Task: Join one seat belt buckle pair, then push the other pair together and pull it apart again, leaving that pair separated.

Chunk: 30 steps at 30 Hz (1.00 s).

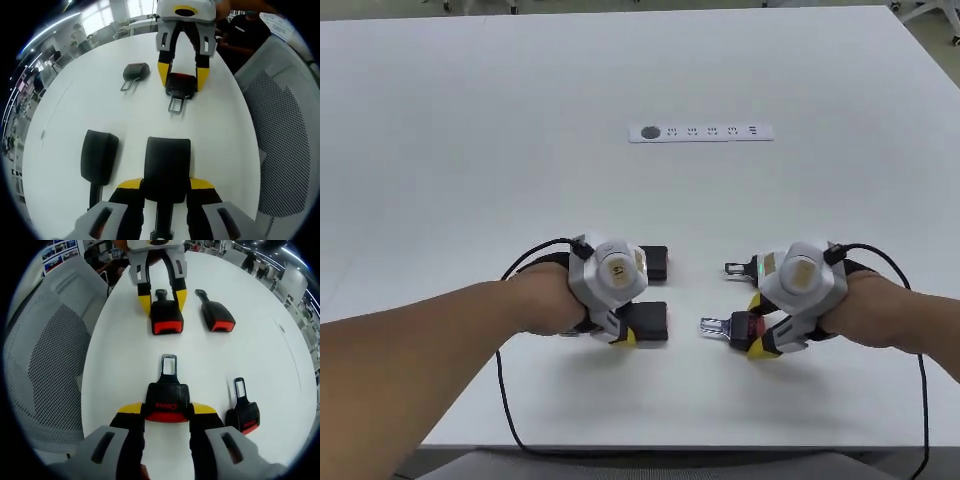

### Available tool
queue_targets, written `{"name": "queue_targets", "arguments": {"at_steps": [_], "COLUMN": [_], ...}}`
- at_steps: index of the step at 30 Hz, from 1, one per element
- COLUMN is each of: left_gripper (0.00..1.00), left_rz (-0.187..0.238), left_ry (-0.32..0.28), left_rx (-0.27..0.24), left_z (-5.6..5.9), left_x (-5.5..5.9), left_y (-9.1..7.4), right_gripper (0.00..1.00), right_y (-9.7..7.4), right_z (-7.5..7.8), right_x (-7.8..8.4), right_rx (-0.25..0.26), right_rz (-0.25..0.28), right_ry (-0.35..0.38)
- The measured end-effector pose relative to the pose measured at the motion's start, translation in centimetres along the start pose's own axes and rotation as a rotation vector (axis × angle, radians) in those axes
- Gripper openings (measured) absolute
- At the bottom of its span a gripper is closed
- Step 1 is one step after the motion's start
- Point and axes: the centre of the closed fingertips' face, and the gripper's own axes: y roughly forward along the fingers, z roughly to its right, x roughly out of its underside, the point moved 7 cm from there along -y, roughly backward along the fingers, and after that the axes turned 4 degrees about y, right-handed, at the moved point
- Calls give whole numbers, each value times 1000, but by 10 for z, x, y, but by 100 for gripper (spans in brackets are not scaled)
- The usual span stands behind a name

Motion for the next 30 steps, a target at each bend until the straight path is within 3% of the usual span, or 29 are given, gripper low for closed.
{"name": "queue_targets", "arguments": {"at_steps": [7, 15, 27, 30], "left_gripper": [33, 33, 33, 33], "left_rz": [-7, -8, -20, -19], "left_ry": [5, 12, 30, 35], "left_rx": [6, 20, 29, 32], "left_z": [1, 0, 0, -2], "left_x": [-1, -1, -2, -3], "left_y": [0, 0, 0, 1], "right_gripper": [34, 34, 33, 33], "right_y": [8, 17, 25, 25], "right_z": [-1, 6, 4, 7], "right_x": [-18, -38, -54, -54], "right_rx": [-10, -24, -24, -40], "right_rz": [7, -26, -37, -41], "right_ry": [-21, -53, -114, -101]}}
